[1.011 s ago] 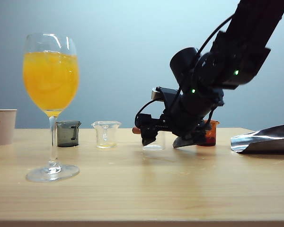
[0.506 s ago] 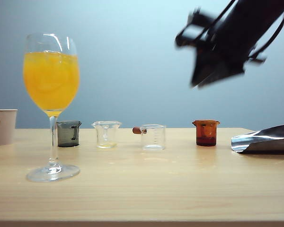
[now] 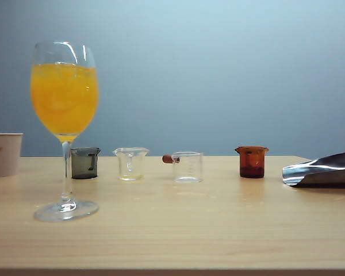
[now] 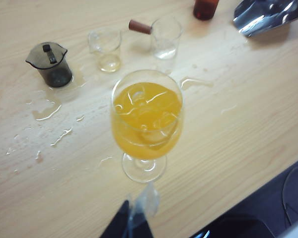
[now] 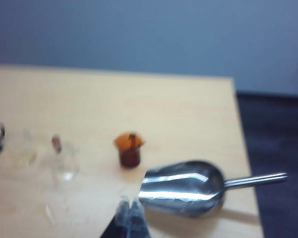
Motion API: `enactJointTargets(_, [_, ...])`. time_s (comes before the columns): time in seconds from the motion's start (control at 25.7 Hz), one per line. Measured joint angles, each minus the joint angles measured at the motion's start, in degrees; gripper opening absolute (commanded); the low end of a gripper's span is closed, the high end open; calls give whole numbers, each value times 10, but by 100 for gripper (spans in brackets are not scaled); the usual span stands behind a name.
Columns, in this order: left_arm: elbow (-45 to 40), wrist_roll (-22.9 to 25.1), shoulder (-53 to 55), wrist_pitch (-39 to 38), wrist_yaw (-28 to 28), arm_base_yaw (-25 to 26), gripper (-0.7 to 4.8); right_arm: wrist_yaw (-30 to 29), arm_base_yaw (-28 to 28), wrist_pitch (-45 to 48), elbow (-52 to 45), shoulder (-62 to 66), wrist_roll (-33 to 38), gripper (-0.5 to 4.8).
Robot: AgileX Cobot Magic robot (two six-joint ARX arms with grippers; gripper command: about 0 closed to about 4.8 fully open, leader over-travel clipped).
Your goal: Pick up the third measuring cup from the left, pour the pineapple juice inside into the goblet, and finally put the measuring cup back in its original place.
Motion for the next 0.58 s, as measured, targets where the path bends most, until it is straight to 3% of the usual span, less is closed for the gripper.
enactJointTargets(0.04, [0,0,-4,0,2,10,-4,0,-7,-2,-7,-28,0,-2])
enactJointTargets(0.12, [0,0,-41,0,2,80,-4,0,-23,-14,-49,-118,13,-2])
enactJointTargets(0.27, [1,0,-97,0,-12,146,-4,-1,-24,-23,-120,-187,58,-2])
enactJointTargets(0.35, [-6,0,-113,3,-13,164,-5,-1,-24,20,-181,-184,62,-1])
enactJointTargets(0.47, [-51,0,-164,20,-14,186,-4,-1,-24,189,-310,-180,62,-1])
enactJointTargets(0.54, [-88,0,-188,30,-14,186,-4,1,-24,246,-358,-177,62,1])
enactJointTargets(0.58, [-103,0,-197,31,-14,186,-5,8,-24,264,-379,-178,61,30])
